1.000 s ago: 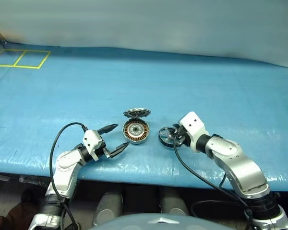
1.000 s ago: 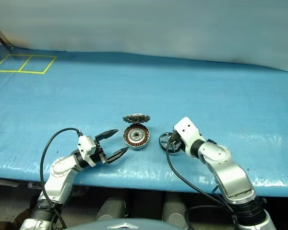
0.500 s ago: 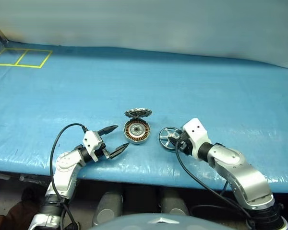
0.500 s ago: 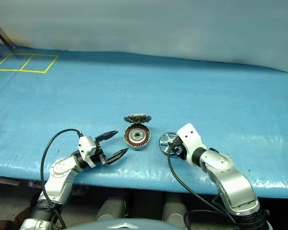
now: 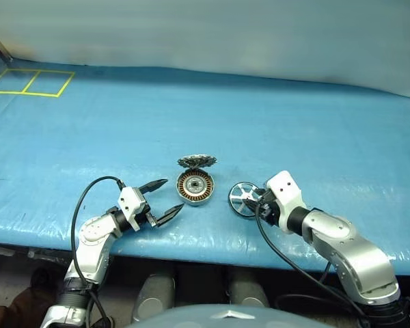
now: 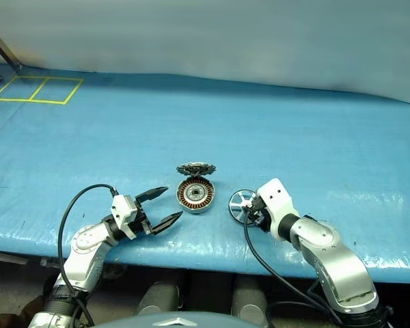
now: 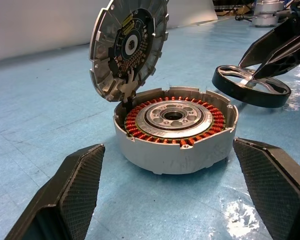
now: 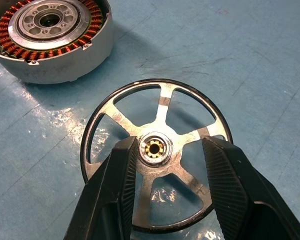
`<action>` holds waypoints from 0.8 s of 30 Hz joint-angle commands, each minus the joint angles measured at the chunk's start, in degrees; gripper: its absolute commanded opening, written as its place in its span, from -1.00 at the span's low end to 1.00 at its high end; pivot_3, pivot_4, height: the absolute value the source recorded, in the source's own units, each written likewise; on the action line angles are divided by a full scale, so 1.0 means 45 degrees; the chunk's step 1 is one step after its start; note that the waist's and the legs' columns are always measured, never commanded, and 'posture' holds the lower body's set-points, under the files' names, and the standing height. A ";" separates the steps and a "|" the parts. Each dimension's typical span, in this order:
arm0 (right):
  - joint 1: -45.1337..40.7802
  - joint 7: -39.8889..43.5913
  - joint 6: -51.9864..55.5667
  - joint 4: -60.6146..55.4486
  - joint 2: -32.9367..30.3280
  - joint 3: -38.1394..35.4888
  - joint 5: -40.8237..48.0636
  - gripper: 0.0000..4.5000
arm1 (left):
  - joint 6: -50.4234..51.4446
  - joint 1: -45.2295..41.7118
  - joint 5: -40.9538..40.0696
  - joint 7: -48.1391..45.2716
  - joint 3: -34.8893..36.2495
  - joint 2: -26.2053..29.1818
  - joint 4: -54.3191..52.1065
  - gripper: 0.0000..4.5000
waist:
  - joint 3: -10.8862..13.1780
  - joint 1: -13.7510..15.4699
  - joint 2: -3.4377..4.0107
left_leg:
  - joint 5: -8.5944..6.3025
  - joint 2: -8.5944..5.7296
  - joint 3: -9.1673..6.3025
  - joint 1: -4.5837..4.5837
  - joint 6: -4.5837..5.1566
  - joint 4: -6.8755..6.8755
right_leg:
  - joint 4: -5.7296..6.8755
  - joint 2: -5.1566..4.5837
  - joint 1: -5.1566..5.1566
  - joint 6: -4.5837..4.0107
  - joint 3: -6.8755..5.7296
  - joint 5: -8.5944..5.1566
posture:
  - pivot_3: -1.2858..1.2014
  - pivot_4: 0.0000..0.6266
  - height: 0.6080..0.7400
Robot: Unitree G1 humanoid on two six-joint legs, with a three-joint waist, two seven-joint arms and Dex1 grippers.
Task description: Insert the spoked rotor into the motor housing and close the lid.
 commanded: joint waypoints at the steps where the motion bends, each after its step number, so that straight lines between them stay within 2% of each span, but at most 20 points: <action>1: 0.0097 -0.0129 0.0088 -0.0486 0.0021 -0.0153 0.0151 -0.05 | -0.0306 0.0038 0.0073 0.0013 -0.0030 0.0006 0.0010 1.00 | 0.0000 0.0000 0.0000 | 0.0000 0.0000 0.0000 0.0000 0.0000 0.0000 | 0.0000 0.0000 0.0000 0.0000 -0.0001 0.0000 | 0.03 -0.52 1.00; 18: -0.0020 -0.1086 0.1062 -0.0778 0.0974 0.0673 0.0338 -0.05 | -0.0285 0.0082 0.0142 -0.0004 -0.0104 0.0034 0.0099 1.00 | -0.0003 -0.0010 -0.0003 | 0.0000 0.0002 0.0000 0.0013 0.0000 0.0001 | 0.0004 0.0001 0.0007 0.0000 0.0000 0.0000 | 0.03 -0.52 1.00; 24: 0.0004 -0.1176 0.1058 -0.0675 0.0767 0.0754 0.0277 -0.05 | -0.0280 0.0091 0.0144 -0.0015 -0.0131 0.0042 0.0113 1.00 | -0.0006 -0.0010 -0.0009 | 0.0000 0.0002 0.0000 0.0035 0.0000 0.0001 | 0.0003 0.0001 0.0027 0.0000 0.0000 0.0000 | 0.03 -0.52 1.00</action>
